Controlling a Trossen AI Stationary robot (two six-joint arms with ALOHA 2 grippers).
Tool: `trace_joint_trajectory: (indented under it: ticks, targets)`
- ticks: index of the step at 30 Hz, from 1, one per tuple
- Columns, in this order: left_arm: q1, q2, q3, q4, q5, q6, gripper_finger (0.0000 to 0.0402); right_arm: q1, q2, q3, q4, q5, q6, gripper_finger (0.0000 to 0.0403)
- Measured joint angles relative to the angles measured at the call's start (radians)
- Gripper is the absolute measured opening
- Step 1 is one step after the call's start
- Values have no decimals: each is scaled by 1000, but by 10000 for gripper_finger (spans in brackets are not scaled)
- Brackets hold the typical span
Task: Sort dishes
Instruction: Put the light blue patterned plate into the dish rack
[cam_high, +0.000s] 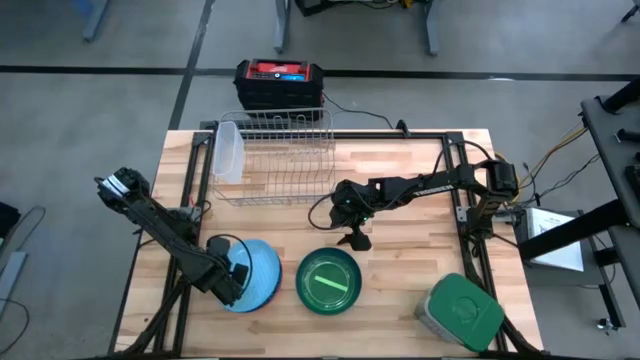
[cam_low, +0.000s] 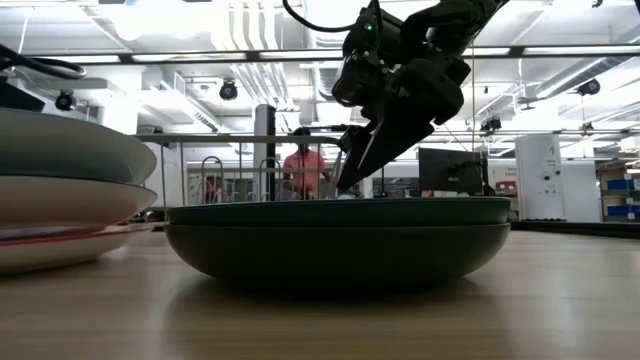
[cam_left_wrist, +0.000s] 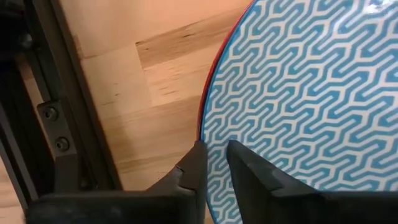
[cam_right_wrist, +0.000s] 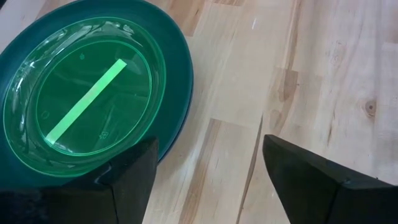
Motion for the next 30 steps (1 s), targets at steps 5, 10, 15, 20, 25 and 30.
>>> trace_joint_trajectory:
  ticks: [5,10,15,20,25,30]
  targets:
    - [0,2,0,11,-3,-1,4,0,0,0,0,0,0,286]
    - [0,1,0,15,-2,-1,1,0,0,0,0,0,0,278]
    - [0,1,0,24,-4,0,0,0,0,0,0,0,0,273]
    - [-1,1,-1,33,-19,-2,0,0,0,0,0,0,1,277]
    - [-1,1,-2,37,-22,-3,0,0,0,0,0,0,1,281]
    - [-1,1,-2,56,-34,-8,0,1,0,-1,23,0,-10,272]
